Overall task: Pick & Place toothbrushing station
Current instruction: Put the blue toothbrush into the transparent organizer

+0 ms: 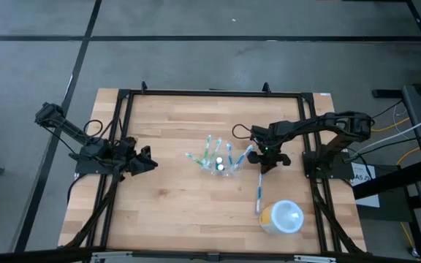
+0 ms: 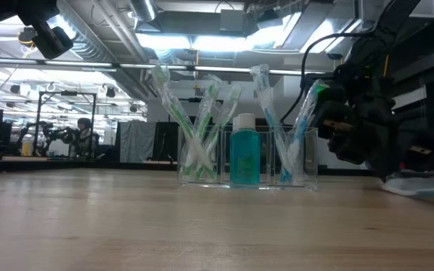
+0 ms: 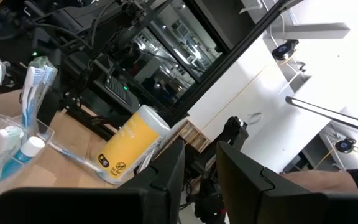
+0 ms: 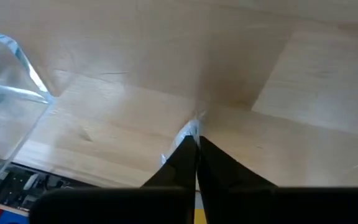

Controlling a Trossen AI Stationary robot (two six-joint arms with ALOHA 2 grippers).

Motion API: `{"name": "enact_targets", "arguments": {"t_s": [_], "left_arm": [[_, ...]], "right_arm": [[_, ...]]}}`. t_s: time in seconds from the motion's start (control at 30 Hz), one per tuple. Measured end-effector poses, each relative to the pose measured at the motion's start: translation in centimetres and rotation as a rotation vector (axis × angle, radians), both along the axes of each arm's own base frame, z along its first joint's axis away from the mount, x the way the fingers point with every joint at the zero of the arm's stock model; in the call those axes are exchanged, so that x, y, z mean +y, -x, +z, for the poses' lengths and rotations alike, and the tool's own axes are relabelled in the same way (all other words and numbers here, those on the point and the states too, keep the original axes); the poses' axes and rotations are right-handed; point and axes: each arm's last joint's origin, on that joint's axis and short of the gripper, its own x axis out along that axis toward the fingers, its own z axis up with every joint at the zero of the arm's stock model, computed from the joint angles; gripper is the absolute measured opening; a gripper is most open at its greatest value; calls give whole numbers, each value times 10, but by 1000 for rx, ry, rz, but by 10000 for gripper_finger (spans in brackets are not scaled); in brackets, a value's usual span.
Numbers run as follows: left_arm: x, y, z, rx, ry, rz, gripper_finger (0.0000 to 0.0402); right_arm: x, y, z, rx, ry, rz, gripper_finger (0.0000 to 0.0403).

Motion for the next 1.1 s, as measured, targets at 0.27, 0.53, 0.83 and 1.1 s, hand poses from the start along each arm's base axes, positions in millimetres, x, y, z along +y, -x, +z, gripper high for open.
{"name": "enact_targets", "arguments": {"t_s": [0.27, 0.53, 0.83, 1.1], "left_arm": [[0, 0, 0, 1, 4, -1, 88], [0, 0, 0, 4, 21, -6, 88], [1, 1, 4, -31, 50, -8, 88], [1, 1, 5, -40, 56, -5, 88]], "right_arm": [[-1, -1, 1, -23, 19, 10, 3], [-19, -6, 20, -85, 236, -27, 1], [-56, 5, 65, -189, 524, -167, 1], [-78, 18, 123, -294, 806, -236, 0]]}}
